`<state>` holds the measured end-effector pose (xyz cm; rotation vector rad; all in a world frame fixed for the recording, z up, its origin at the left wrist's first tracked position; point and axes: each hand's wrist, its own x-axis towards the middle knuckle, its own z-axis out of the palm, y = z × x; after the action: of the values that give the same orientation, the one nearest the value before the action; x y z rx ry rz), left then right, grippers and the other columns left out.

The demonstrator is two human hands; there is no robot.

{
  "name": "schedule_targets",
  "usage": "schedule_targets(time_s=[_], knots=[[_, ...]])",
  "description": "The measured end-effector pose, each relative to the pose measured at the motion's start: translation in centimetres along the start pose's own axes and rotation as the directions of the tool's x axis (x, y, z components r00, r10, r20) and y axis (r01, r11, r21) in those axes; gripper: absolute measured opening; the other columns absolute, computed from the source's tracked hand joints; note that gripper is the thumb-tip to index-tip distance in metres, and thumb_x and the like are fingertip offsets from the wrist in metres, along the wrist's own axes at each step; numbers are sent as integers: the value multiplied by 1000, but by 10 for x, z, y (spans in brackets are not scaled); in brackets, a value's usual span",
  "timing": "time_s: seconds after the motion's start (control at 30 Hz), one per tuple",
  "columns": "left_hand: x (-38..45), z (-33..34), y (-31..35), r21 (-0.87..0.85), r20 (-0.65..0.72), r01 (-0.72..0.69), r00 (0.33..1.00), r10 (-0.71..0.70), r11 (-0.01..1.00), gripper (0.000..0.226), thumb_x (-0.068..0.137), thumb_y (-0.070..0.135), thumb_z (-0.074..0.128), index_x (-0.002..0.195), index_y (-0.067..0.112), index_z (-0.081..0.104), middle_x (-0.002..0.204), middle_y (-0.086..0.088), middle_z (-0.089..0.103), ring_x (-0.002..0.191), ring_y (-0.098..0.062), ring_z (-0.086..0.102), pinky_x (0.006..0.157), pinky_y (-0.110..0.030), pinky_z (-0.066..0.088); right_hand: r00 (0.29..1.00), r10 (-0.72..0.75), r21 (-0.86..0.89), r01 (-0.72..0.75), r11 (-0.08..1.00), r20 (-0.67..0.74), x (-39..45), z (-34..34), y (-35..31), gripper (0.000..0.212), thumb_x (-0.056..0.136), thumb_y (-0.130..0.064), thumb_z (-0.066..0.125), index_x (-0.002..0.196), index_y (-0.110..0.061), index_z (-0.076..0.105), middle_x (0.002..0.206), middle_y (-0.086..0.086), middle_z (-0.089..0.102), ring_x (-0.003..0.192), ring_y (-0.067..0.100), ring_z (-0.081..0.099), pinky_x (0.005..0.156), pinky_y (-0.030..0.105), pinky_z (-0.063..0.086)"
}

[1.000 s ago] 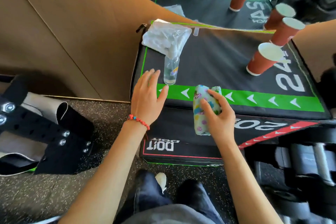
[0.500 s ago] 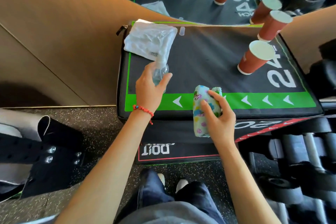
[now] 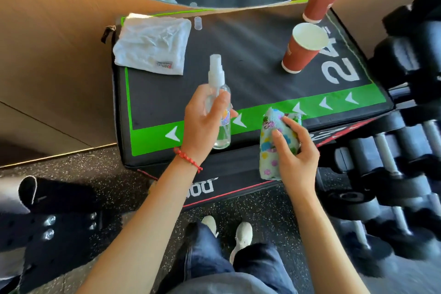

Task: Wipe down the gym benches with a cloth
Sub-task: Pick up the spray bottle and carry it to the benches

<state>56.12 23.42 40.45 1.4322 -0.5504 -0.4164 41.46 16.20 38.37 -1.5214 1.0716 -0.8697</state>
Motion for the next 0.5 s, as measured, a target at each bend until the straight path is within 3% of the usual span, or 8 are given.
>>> schedule_targets(time_s=[0.17,0.3,0.43,0.5], knots=[[-24,45,-9,-14,155,83,985,-80,996,16,86,31,50,79,16,49,62,-5,50,47,-11,55,50,-17,43,990,57,-21,-60,998,-129,-8,-38,13,24,84,-15,67,103,-28,63,93,-17,64,81,-4,61,77,18,51],[-50,80,-19,-17,277,148,951,-138,989,37,74,53,47,74,17,51,58,-3,54,43,-13,53,48,-22,43,964,103,-10,-109,994,-246,-20,-78,26,24,83,-17,67,103,-30,62,94,-12,65,86,8,64,82,33,54],[-82,118,-24,37,413,184,892,-182,982,45,72,58,44,72,14,51,54,2,62,42,-12,54,47,-21,44,924,138,1,-147,989,-356,-37,-125,40,25,83,-19,68,104,-32,62,94,-10,65,82,5,63,79,32,55],[-100,139,-22,52,473,211,855,-210,976,45,70,58,44,75,14,52,52,2,61,42,-11,55,47,-20,44,907,156,33,-156,987,-390,-48,-151,44,25,83,-20,67,104,-32,62,96,-7,65,84,5,64,75,26,54]])
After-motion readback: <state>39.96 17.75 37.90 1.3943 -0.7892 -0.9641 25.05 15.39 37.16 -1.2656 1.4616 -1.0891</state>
